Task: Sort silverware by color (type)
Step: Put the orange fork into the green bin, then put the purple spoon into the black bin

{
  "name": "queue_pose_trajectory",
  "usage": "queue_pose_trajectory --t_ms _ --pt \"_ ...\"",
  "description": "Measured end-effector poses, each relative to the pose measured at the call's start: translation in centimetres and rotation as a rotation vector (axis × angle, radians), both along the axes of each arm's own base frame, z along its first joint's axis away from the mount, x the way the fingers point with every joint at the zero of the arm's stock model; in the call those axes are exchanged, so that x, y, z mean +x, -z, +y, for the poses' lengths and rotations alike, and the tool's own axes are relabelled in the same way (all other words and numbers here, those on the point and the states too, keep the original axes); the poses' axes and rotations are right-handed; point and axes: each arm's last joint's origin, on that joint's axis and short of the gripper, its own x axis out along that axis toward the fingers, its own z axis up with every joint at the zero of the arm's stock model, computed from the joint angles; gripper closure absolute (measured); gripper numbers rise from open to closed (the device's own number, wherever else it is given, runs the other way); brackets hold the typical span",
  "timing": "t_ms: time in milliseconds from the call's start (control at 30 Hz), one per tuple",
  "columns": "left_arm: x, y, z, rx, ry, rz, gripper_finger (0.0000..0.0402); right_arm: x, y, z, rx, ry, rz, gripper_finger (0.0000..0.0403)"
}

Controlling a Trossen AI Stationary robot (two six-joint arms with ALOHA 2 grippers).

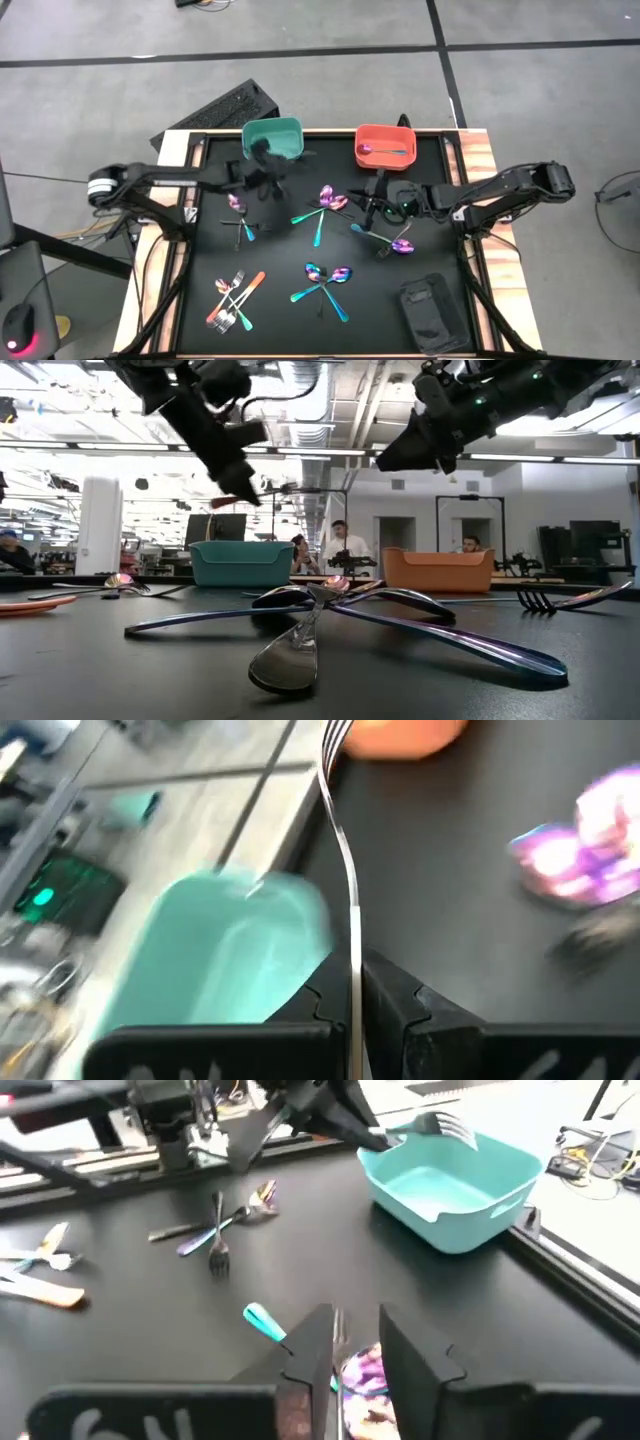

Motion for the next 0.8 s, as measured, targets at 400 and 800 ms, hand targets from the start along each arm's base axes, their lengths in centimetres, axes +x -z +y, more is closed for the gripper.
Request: queue_pose_trajectory --t_ms 400,800 --pt "-5.2 1.0 8.4 -0.035 0.061 0.135 0.0401 2.2 2.6 0.2 0.045 0.007 -0.019 0.0288" --pt "-3.5 4.1 10.1 0.019 0.117 0.238 0.03 3.1 3.6 1.9 0.076 -0.042 -0.048 0.0287"
